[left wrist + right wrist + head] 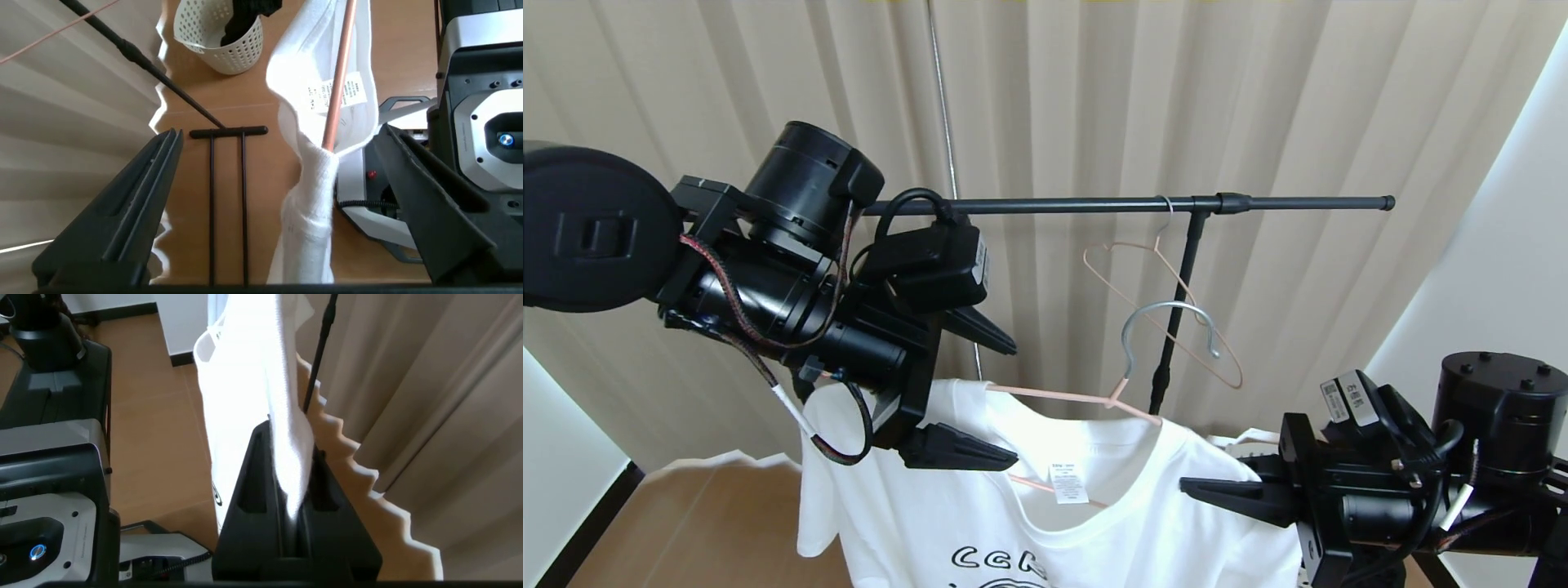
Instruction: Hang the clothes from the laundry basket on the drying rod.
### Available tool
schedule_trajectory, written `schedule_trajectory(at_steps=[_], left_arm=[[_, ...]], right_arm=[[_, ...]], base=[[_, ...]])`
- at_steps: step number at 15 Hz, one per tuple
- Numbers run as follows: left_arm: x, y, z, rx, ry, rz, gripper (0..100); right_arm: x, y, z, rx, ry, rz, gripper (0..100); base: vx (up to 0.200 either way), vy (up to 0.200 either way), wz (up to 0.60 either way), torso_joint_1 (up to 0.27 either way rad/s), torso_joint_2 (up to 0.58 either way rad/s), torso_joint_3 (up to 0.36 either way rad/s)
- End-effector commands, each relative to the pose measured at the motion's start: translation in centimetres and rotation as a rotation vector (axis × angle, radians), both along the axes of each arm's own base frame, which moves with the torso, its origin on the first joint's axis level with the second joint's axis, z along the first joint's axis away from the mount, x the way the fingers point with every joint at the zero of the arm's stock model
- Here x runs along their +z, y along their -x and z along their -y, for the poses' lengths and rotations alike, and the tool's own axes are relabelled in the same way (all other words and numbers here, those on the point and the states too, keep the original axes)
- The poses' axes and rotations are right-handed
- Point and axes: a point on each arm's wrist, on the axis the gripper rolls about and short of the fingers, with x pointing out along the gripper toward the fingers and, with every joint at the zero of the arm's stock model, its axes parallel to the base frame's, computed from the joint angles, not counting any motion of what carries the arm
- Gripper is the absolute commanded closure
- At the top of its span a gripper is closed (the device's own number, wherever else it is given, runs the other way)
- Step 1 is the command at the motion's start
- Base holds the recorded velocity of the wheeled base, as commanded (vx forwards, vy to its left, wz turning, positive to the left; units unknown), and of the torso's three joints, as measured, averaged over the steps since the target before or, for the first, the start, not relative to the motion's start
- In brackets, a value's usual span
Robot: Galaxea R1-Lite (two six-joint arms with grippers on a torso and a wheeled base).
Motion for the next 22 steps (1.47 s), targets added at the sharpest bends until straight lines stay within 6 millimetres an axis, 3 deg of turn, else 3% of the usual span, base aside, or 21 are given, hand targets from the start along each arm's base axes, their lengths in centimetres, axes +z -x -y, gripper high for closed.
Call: schedule_trajectory(at_steps=[1,11,12,22], left_arm=[[-0.1,-0.1,0.2,-0.005,-0.001,-0.003,0],[-0.5,0.2,0.5,-0.02,-0.015,-0.025,0],[-0.6,0.2,0.5,-0.02,-0.017,-0.029,100],[-1.1,0.4,0.2,-0.012,-0.025,-0.048,100]], right_arm=[[-0.1,0.0,-0.1,0.003,0.001,-0.002,100],[0.1,0.0,-0.1,0.004,-0.003,0.003,100],[0.1,0.0,-0.1,0.004,-0.003,0.003,100],[0.4,-0.3,-0.2,-0.003,-0.01,0.018,100]], base=[[0.0,0.0,0.0,0.0,0.0,0.0],[0.0,0.0,0.0,0.0,0.0,0.0],[0.0,0.0,0.0,0.0,0.0,0.0],[0.0,0.0,0.0,0.0,0.0,0.0]])
